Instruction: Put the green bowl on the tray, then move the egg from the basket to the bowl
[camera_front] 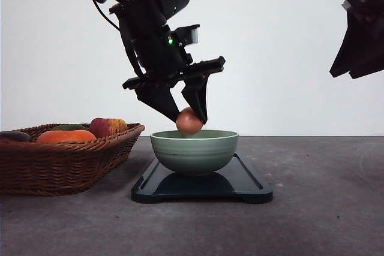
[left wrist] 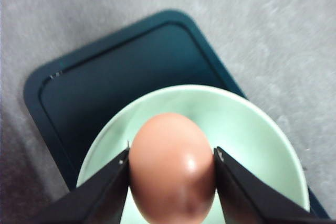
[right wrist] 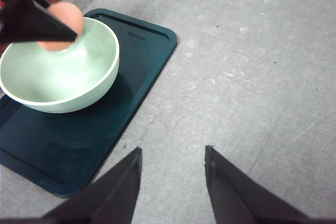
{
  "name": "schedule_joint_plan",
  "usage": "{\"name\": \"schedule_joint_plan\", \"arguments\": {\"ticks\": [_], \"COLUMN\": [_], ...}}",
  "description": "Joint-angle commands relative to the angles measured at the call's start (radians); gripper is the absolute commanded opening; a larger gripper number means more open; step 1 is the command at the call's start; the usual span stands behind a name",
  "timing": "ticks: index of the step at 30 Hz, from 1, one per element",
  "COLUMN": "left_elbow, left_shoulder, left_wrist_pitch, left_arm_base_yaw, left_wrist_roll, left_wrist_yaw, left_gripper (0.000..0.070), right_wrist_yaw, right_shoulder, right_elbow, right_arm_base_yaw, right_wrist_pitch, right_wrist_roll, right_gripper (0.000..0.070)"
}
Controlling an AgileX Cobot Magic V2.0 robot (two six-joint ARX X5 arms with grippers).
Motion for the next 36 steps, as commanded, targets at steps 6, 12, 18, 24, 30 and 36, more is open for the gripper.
{"name": "schedule_joint_plan", "arguments": {"ticks": [6,12,18,24,30,36], "left_elbow": [0.021,0.021,0.021,0.021,0.021,0.021], "left_shoulder": [0.057,0.082,0.114,0.123,0.123,0.123], "left_wrist_pitch": [0.019,0.021,0.009,0.008,0.009,0.008], "left_arm_base_yaw": [-0.021,-0.032,-0.043,-0.054,-0.058,-0.058], "left_wrist_roll": [0.008,0.008,0.023,0.034,0.059,0.077], "left_wrist_yaw": [-0.006,-0.022,-0.028,-0.05,-0.058,-0.058], "left_gripper": [0.0258,0.0258,0.0258,0.0259,0.0269,0.0408], "right_wrist_yaw": [0.0,0.0,0.0,0.0,0.0,0.0], "right_shoulder": [0.009,0.009,0.009,0.009,0.009,0.009], "right_elbow": [0.003,0.003,0.003,0.003,0.003,0.003], "right_arm_base_yaw": [0.003,0.003,0.003,0.003,0.003,0.003], "right_wrist_pitch": [0.011,0.011,0.011,0.011,0.011,0.011], "right_wrist_roll": [-0.007,-0.007,-0.007,-0.007,-0.007,-0.007], "right_gripper": [0.0236,0.0236,0.0236,0.0236,0.0236,0.0236]}}
